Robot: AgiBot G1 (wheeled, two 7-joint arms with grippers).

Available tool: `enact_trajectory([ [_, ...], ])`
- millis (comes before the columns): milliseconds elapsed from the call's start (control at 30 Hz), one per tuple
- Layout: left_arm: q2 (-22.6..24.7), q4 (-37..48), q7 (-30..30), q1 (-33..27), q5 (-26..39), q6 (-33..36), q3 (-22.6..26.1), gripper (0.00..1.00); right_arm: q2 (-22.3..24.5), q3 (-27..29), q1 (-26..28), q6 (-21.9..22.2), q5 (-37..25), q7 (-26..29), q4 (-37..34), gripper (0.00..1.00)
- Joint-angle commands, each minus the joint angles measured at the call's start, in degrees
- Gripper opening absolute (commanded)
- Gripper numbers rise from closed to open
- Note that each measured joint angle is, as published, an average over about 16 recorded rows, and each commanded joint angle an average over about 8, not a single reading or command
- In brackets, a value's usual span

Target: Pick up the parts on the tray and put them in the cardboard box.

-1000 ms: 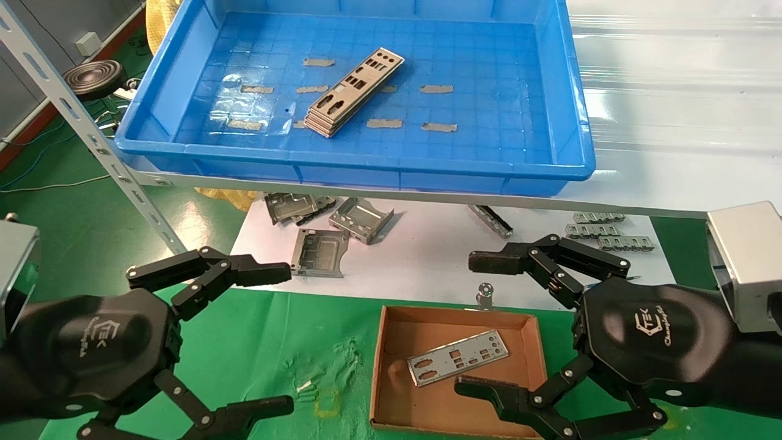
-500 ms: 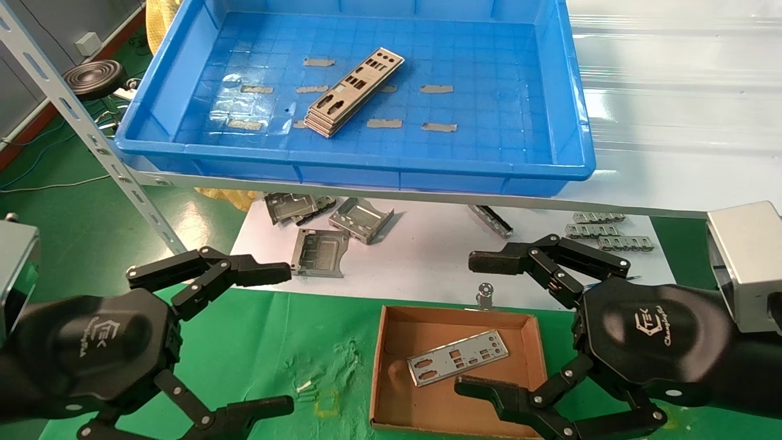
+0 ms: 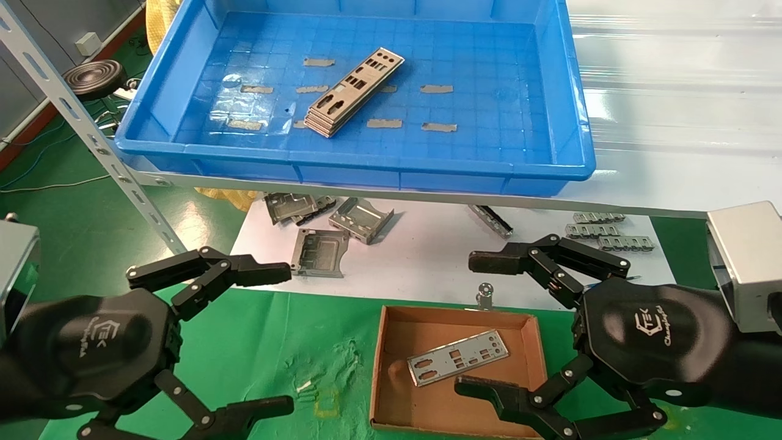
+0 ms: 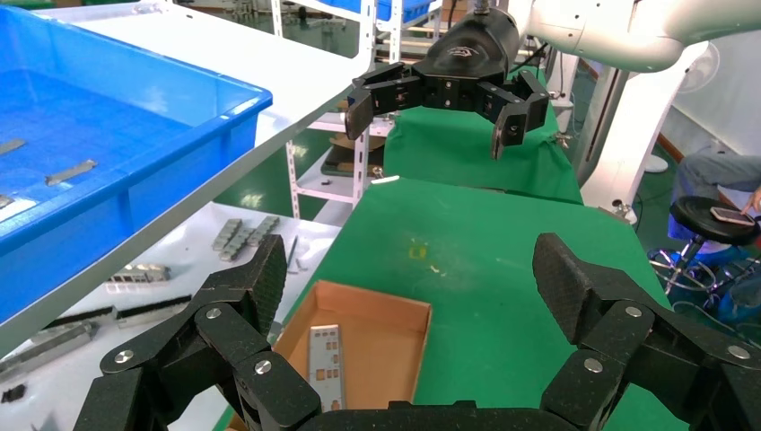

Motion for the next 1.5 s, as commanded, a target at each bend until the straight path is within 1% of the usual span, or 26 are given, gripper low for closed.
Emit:
enact_trajectory([
  [33,0.0,0.0,0.0,0.0,0.0,0.0,0.0,1.00,0.0,0.0,0.0,0.0,0.0,0.0,0.0,1.00],
  [1500,0.0,0.0,0.0,0.0,0.0,0.0,0.0,1.00,0.0,0.0,0.0,0.0,0.0,0.0,0.0,1.00],
])
